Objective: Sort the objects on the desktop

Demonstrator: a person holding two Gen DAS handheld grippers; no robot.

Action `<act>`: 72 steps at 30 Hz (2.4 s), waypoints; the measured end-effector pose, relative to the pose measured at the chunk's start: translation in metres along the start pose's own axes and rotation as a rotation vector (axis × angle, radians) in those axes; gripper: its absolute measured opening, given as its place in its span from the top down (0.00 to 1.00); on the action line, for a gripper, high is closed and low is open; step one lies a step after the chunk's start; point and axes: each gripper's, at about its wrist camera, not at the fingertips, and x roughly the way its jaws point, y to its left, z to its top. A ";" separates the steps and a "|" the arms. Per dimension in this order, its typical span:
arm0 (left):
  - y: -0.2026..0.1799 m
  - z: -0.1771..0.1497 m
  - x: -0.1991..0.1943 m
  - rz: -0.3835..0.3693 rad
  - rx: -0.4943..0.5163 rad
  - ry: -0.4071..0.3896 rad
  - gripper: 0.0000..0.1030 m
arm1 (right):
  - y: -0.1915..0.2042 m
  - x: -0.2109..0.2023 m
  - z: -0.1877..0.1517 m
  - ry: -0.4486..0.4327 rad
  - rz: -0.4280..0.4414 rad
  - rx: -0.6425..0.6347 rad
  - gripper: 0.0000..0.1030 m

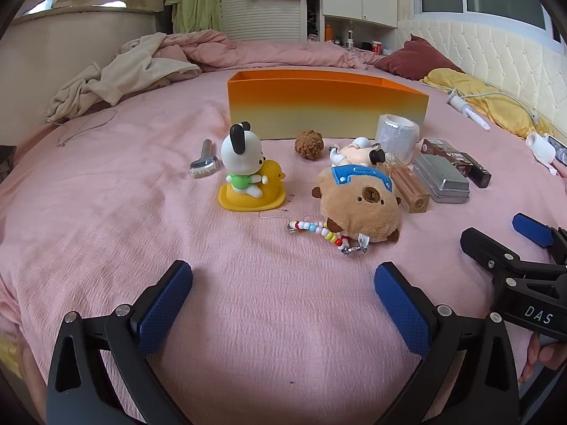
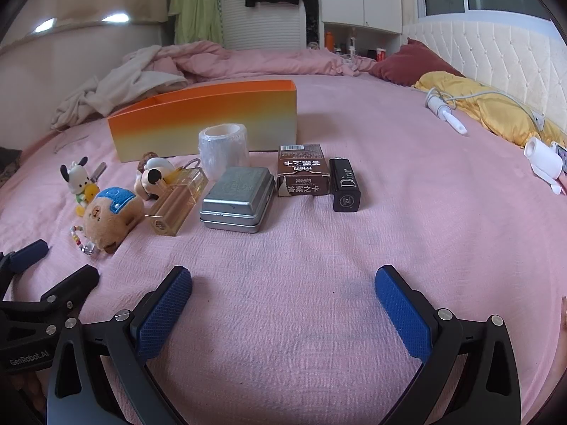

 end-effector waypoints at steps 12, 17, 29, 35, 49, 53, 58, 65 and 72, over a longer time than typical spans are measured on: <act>-0.001 0.000 0.001 0.005 -0.014 0.004 0.00 | -0.002 0.000 0.001 0.000 -0.002 -0.006 0.00; -0.003 0.002 0.003 0.026 -0.026 0.018 0.00 | -0.004 0.001 0.001 0.000 -0.001 -0.010 0.00; 0.004 0.001 0.003 0.022 -0.013 0.012 0.00 | -0.007 0.001 0.002 0.001 0.000 -0.013 0.00; 0.001 0.001 0.003 0.031 -0.014 0.009 0.00 | -0.007 0.001 0.002 0.001 -0.001 -0.013 0.00; -0.002 0.003 0.002 0.046 -0.016 0.002 0.00 | -0.007 0.001 0.003 0.001 -0.006 -0.015 0.00; 0.001 0.003 0.002 0.045 -0.015 0.001 0.00 | -0.007 0.001 0.004 0.001 -0.005 -0.016 0.00; 0.005 0.002 0.003 0.042 -0.012 -0.001 0.00 | -0.008 0.001 0.003 0.001 -0.004 -0.016 0.00; 0.007 0.002 0.003 0.041 -0.011 -0.001 0.00 | -0.008 0.001 0.003 0.001 -0.005 -0.016 0.00; 0.007 0.002 0.003 0.041 -0.011 -0.001 0.00 | -0.007 0.001 0.002 0.000 -0.005 -0.015 0.00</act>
